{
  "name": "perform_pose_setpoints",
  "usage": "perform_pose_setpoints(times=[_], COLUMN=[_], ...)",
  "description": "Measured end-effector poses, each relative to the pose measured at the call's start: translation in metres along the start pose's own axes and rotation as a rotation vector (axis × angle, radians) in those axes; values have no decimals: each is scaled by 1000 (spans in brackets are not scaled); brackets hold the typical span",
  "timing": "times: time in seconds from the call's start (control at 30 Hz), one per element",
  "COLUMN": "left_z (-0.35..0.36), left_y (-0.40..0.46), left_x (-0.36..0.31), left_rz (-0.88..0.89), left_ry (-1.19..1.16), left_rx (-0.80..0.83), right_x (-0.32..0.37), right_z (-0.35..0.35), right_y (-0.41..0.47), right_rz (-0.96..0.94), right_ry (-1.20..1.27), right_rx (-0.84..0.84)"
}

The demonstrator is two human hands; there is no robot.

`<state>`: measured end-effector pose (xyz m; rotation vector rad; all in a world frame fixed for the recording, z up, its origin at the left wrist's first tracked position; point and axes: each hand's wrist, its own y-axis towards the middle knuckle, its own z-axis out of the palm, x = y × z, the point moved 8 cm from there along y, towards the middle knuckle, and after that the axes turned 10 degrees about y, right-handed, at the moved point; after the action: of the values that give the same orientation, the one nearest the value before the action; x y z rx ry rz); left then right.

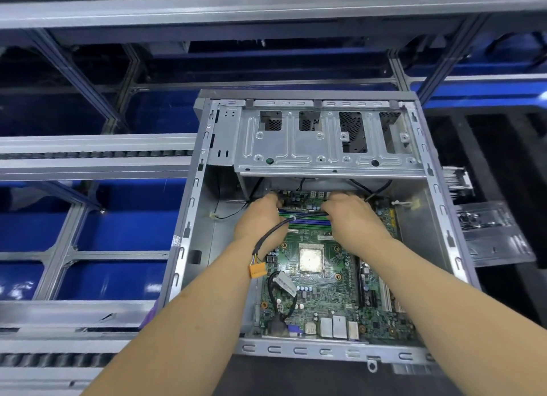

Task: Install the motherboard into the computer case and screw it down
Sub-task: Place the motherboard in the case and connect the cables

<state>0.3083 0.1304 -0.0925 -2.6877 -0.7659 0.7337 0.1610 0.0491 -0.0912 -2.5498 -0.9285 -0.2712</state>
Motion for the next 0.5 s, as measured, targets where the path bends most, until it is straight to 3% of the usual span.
perform_pose_setpoints(times=[0.37, 0.5], left_z=[5, 0], left_y=[-3, -1], left_x=[-2, -3], left_rz=[-7, 10], left_ry=[-9, -33], left_rx=[68, 21], right_x=[-1, -1], right_z=[-6, -10], right_y=[6, 7], right_rz=[43, 6], right_ry=[17, 12], right_rx=[3, -14])
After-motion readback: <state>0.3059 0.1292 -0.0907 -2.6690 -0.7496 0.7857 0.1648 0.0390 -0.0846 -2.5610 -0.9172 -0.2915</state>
